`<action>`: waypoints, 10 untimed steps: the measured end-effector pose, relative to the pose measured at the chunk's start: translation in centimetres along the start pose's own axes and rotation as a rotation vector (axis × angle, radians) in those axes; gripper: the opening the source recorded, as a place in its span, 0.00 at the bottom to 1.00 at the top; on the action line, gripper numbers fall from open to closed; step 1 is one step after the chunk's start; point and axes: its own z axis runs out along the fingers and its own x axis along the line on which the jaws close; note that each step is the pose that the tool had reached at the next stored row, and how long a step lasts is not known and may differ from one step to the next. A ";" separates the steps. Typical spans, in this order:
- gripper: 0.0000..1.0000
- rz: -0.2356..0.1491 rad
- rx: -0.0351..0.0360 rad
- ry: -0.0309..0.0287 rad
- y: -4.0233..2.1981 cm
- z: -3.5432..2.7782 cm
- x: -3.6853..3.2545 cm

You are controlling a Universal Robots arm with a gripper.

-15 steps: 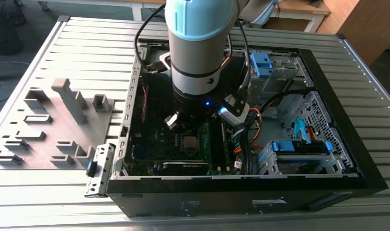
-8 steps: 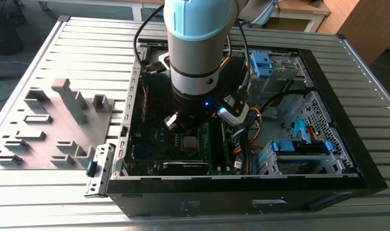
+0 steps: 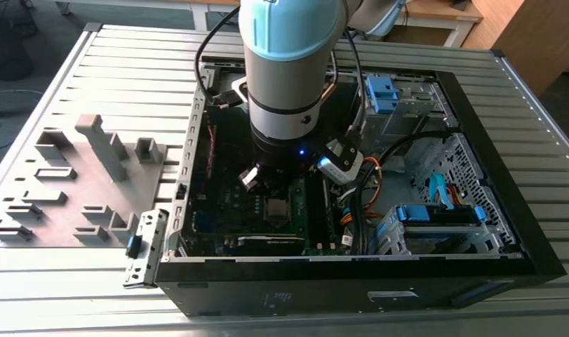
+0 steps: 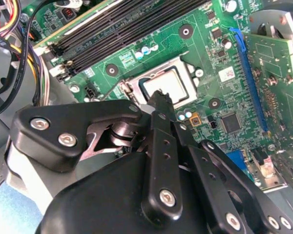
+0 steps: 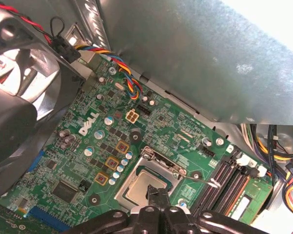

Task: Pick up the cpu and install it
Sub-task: 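Install the first cpu locking lever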

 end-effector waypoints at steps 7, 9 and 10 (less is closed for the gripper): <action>0.12 0.000 0.0000 0.0000 -0.01 0.00 0.00; 0.12 0.000 0.0000 0.0001 -0.01 0.00 0.00; 0.12 0.000 0.0000 0.0001 -0.01 0.00 0.01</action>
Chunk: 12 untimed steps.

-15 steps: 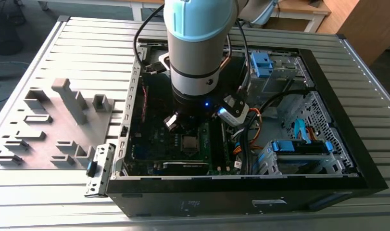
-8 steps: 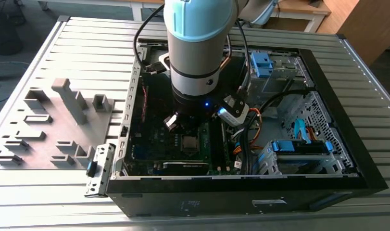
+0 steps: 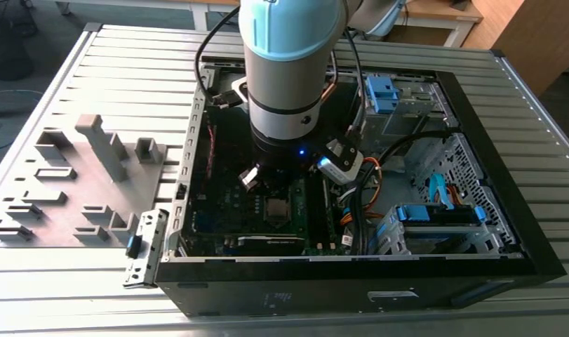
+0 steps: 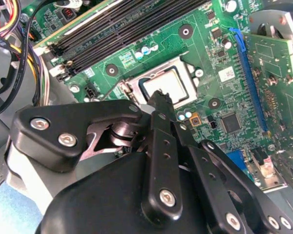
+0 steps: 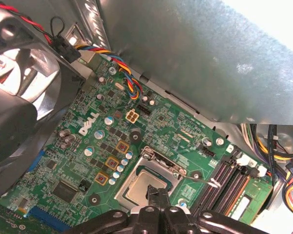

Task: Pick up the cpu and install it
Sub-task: 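Install the first cpu locking lever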

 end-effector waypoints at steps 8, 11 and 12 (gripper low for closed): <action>0.12 0.000 -0.0010 -0.0007 0.01 -1.03 -0.08; 0.12 0.000 -0.0010 -0.0006 0.02 -2.01 -0.16; 0.12 0.000 -0.0009 -0.0006 0.02 -2.38 -0.19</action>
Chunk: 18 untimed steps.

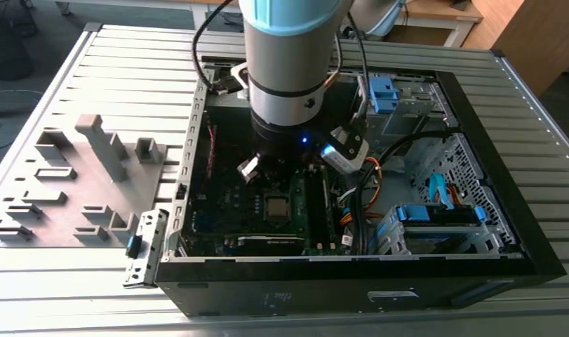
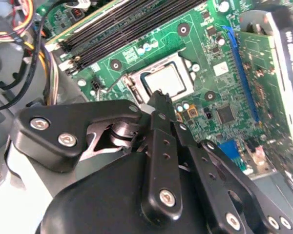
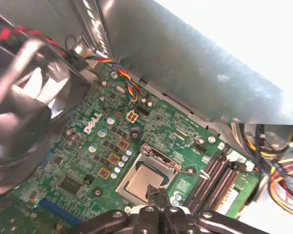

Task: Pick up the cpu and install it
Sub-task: 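Install the first cpu locking lever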

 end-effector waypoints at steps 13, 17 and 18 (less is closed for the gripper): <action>0.12 0.000 -0.0005 -0.0003 -0.45 -0.81 -1.11; 0.12 0.000 -0.0008 -0.0004 -1.18 -0.73 -2.29; 0.12 0.000 -0.0009 -0.0004 -1.39 -0.71 -2.63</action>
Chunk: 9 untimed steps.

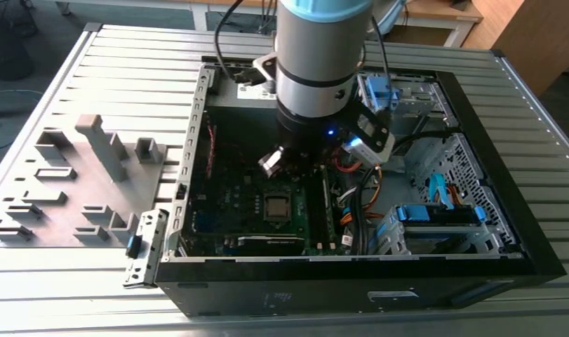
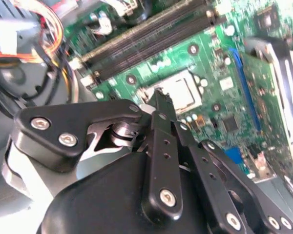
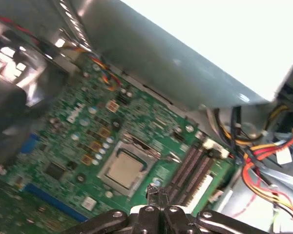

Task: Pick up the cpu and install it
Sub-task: 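Install the first cpu locking lever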

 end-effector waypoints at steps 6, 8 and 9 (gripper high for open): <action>0.12 0.000 -0.0001 0.0002 -0.99 0.12 -1.73; 0.12 0.000 -0.0001 0.0002 -1.21 0.15 -2.21; 0.12 0.000 0.0000 0.0003 -1.26 0.17 -2.44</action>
